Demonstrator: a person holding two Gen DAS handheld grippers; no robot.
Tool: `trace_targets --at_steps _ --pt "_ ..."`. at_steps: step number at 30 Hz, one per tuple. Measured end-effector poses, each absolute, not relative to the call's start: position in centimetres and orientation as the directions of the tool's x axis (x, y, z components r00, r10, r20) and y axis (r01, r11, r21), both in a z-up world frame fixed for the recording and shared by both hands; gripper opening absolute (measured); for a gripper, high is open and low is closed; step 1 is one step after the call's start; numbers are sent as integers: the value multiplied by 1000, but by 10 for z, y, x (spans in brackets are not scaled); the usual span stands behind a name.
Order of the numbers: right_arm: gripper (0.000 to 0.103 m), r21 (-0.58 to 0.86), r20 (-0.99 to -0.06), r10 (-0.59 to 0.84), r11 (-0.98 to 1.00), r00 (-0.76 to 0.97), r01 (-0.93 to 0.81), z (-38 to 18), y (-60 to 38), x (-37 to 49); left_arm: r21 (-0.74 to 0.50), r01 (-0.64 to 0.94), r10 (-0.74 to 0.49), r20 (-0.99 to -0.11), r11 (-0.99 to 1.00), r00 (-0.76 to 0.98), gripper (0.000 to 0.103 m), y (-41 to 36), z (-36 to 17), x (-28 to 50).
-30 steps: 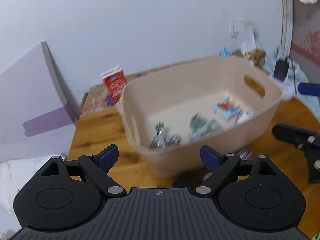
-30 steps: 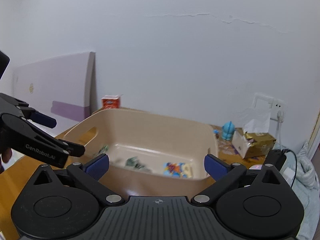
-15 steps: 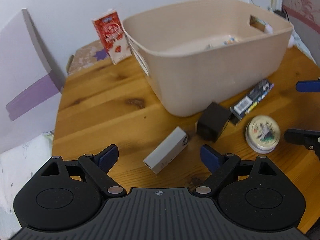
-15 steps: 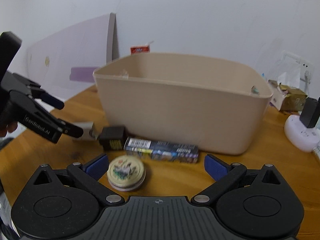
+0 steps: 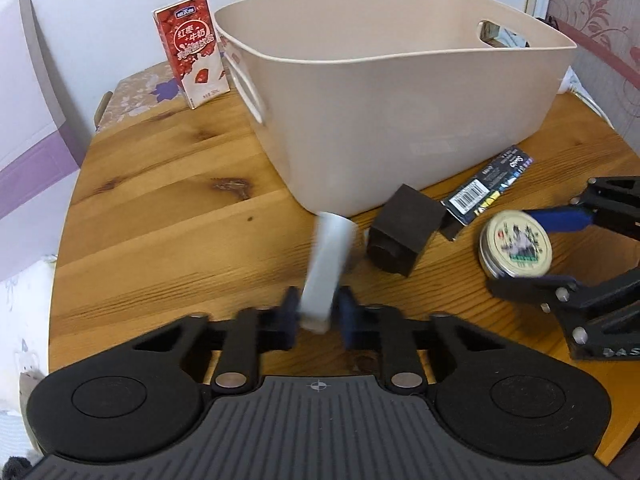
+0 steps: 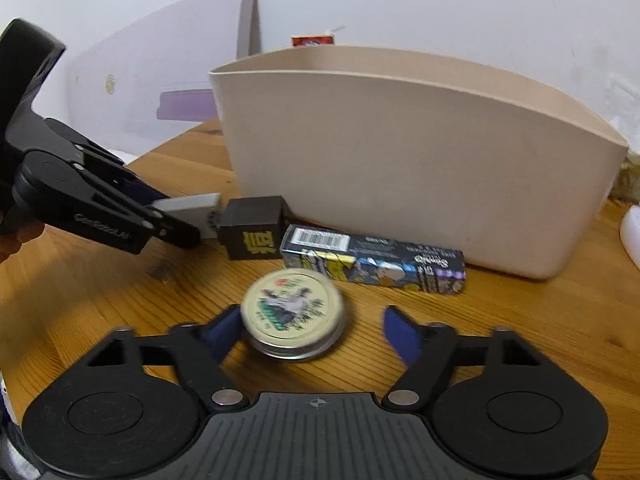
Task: Organize objects
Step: 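Grasp the white box with the left gripper while the right grasps the round tin, then drop the white box into the bin with the left gripper while the right drops the tin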
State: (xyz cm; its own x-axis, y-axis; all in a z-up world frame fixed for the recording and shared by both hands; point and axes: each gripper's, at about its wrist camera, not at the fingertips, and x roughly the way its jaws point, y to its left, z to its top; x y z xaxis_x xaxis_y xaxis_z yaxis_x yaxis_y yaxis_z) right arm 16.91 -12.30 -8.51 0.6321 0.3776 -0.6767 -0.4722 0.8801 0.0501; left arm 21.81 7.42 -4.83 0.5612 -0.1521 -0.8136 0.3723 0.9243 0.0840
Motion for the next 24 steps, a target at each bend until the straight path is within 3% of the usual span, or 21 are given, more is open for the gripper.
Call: trace_targets --at_steps 1,12,24 --pt "51 41 -675 378 877 634 -479 -84 -120 169 91 370 -146 -812 924 564 15 73 -48 216" --pt "51 27 -661 384 871 644 -491 -73 -134 157 84 347 -163 -765 934 623 15 65 -22 187" --pt "51 3 -543 371 898 754 -439 -1 -183 148 84 303 -166 -686 949 709 15 54 45 159"
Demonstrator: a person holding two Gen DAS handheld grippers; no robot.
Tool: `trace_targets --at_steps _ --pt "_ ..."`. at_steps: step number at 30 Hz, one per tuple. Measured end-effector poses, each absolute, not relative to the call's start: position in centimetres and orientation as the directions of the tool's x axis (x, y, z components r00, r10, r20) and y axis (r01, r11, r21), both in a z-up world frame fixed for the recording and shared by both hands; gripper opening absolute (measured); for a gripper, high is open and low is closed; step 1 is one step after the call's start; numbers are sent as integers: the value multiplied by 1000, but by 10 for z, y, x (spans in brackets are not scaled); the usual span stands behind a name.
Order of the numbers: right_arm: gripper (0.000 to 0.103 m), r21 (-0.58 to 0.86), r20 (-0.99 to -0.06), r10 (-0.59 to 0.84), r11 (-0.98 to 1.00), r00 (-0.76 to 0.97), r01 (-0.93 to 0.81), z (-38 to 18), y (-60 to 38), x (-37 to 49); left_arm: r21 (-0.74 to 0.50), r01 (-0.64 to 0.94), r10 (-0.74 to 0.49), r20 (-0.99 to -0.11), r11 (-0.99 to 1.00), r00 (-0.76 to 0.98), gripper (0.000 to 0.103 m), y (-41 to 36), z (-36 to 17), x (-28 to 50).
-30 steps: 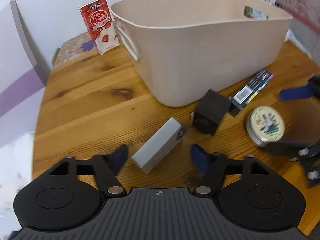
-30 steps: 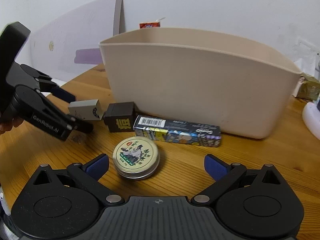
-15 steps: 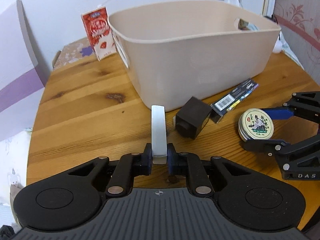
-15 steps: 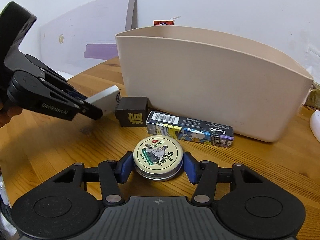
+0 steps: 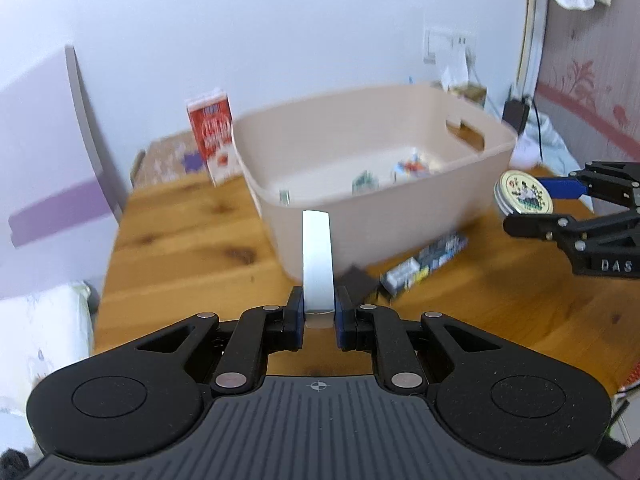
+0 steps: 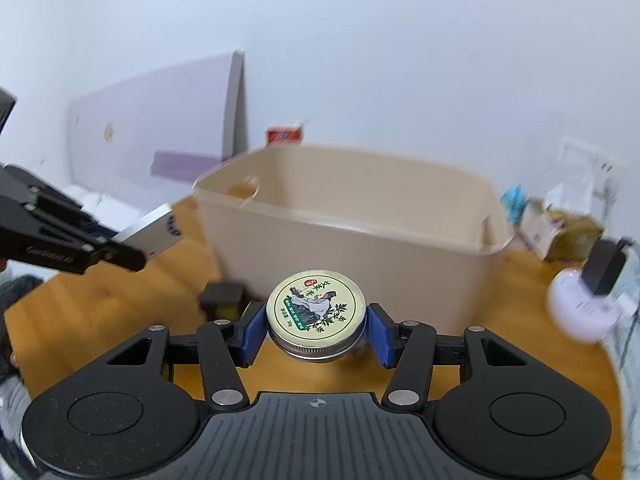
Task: Organize objects
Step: 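Drop the white box into the bin with the left gripper while the right drops the tin, then grasp the long dark snack box with the right gripper while the left grasps the black cube box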
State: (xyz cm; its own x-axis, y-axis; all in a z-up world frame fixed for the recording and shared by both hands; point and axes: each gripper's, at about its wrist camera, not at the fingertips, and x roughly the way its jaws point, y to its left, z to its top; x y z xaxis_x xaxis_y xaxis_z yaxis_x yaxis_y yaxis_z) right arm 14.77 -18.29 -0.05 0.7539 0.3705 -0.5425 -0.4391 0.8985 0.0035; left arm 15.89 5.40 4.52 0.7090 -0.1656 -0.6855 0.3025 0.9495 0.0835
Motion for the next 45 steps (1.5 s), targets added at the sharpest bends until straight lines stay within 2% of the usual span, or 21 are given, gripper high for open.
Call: trace_targets --at_steps 5,12,28,30,32,33,34,36,38,40,43,45 --pt "51 -6 -488 338 921 805 -390 32 -201 167 80 303 -183 -642 950 745 15 37 72 175" --pt "51 -48 -442 280 941 852 -334 59 -213 207 91 299 -179 -624 950 761 15 3 78 215" --pt "51 -80 -584 191 954 789 -290 12 -218 281 58 187 -82 -746 981 661 16 -37 15 301" --pt "59 -80 -604 194 950 773 -301 7 -216 285 49 181 -85 -743 982 664 30 -36 14 300" --pt "62 -88 -599 187 951 779 -297 7 -214 283 45 165 -81 -727 985 681 71 -34 20 295" --pt "67 -91 -590 188 951 785 -296 9 -214 281 50 159 -75 -718 986 692 78 -33 24 291" --pt "72 -88 -579 193 951 792 -295 11 -215 279 55 161 -75 -704 985 706 82 -33 28 285" --pt "78 -79 -556 194 955 808 -284 17 -218 272 74 169 -71 -694 983 716 82 -33 35 277" --pt "80 -78 -530 191 959 826 -272 25 -221 262 99 179 -62 -689 979 722 83 -34 41 266" --pt "89 -66 -508 196 962 839 -265 32 -224 250 126 177 -46 -677 976 735 85 -33 46 254" --pt "95 -47 -482 210 963 851 -264 38 -228 227 143 168 -35 -651 975 759 91 -27 55 234" --pt "98 -43 -475 217 962 853 -268 40 -229 213 144 173 -39 -651 974 758 91 -21 59 222"
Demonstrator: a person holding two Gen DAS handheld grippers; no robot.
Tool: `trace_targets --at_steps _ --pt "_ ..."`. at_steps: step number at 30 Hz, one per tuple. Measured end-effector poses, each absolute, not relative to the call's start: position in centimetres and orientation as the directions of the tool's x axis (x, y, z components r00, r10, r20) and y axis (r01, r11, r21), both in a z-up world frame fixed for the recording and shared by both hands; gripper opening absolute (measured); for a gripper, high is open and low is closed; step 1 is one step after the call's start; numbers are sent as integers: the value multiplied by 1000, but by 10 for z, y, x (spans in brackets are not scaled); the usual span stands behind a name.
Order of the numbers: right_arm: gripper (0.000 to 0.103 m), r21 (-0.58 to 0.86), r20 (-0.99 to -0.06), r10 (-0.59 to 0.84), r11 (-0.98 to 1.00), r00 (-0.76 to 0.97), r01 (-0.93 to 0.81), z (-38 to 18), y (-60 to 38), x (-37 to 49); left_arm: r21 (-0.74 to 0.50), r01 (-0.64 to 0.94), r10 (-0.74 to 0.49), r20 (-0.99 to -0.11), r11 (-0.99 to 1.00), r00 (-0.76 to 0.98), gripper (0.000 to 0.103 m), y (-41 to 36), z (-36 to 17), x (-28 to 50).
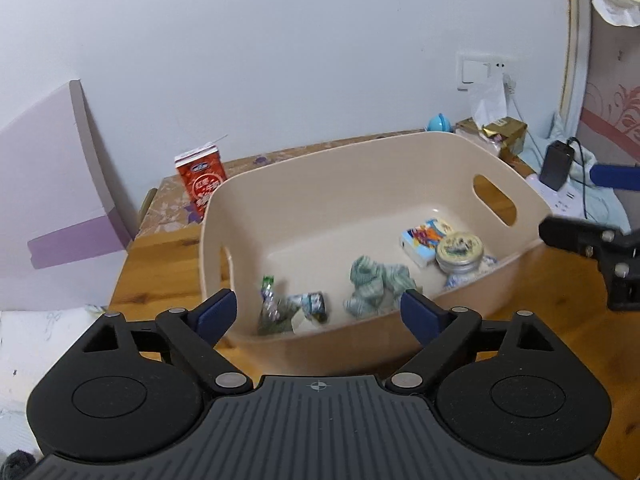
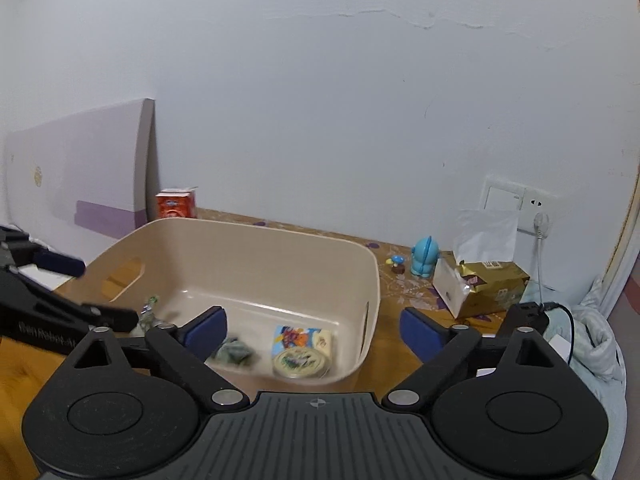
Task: Organize objects
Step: 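Grasp the long dark snack box with the right gripper while the left grasps the black cube box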
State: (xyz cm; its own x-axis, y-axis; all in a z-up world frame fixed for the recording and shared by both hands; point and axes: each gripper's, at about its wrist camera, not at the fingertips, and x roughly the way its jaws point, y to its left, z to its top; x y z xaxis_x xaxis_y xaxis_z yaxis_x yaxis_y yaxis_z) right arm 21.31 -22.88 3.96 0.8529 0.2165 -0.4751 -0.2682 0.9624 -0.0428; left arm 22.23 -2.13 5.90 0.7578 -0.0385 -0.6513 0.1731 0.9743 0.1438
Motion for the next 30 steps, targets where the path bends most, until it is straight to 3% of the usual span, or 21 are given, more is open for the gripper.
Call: trace_targets --at_steps 8,16,25,30 --pt "103 -43 -554 241 948 797 -316 15 -208 188 153 160 -20 -659 975 752 91 -5 61 186" --pt "103 47 -678 236 959 696 -280 -33 -179 217 118 85 25 -717 989 697 91 18 22 187" --pt "103 130 -709 176 984 684 -119 -60 -181 252 55 39 16 -752 998 659 91 30 -15 198" --pt "103 144 -732 189 982 654 -123 -73 -183 258 52 53 5 -753 997 658 91 25 -21 201"
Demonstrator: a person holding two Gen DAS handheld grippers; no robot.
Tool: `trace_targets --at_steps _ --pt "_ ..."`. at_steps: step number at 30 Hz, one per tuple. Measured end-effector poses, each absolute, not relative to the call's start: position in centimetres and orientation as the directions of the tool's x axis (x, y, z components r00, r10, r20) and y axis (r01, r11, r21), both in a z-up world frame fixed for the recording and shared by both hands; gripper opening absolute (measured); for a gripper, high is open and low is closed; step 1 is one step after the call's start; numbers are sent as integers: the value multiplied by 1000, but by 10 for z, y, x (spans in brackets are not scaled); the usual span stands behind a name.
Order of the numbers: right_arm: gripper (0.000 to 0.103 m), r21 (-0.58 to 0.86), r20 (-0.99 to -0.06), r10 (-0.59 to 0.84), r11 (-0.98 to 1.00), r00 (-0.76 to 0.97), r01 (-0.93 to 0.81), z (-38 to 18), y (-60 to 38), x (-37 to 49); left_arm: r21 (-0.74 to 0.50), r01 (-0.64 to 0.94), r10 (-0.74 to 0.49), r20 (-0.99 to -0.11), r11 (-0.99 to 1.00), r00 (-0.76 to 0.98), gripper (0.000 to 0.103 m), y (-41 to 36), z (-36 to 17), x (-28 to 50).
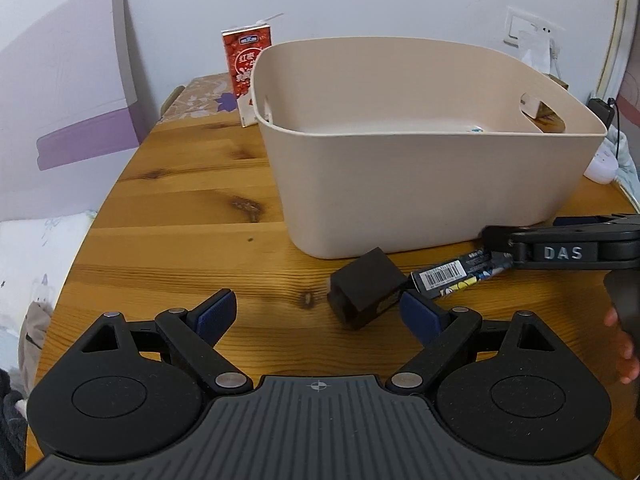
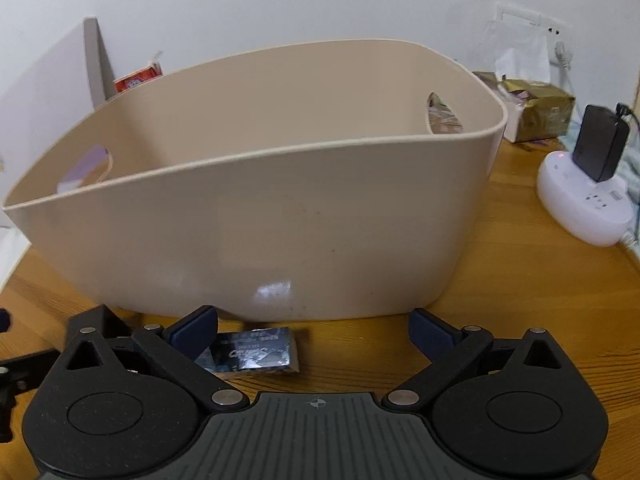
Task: Organize objects
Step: 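Grasp the long dark snack box with the right gripper while the left grasps the black cube box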
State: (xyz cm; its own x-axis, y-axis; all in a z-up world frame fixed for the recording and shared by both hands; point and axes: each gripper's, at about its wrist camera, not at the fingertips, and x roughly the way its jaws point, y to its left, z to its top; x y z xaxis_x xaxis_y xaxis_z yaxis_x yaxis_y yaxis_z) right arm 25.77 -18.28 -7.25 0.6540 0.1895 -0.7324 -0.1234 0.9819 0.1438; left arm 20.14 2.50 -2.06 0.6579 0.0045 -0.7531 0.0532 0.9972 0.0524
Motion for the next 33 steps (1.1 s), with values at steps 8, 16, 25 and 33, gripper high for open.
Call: trace_targets --at_steps 8,16,25,33 --pt "102 115 -776 236 965 585 -236 -64 -198 227 17 41 -14 -752 999 660 91 22 -25 204" --pt "101 4 -691 316 901 650 -434 -42 -199 193 -57 -21 -28 -750 998 661 91 23 -32 207" --pt "68 -26 -734 371 822 570 -568 -72 -158 210 -63 34 -71 -765 997 640 87 11 -58 231" --pt "21 -2 -720 402 815 566 -580 -77 -157 211 -40 67 -74 -744 997 664 53 9 -55 229"
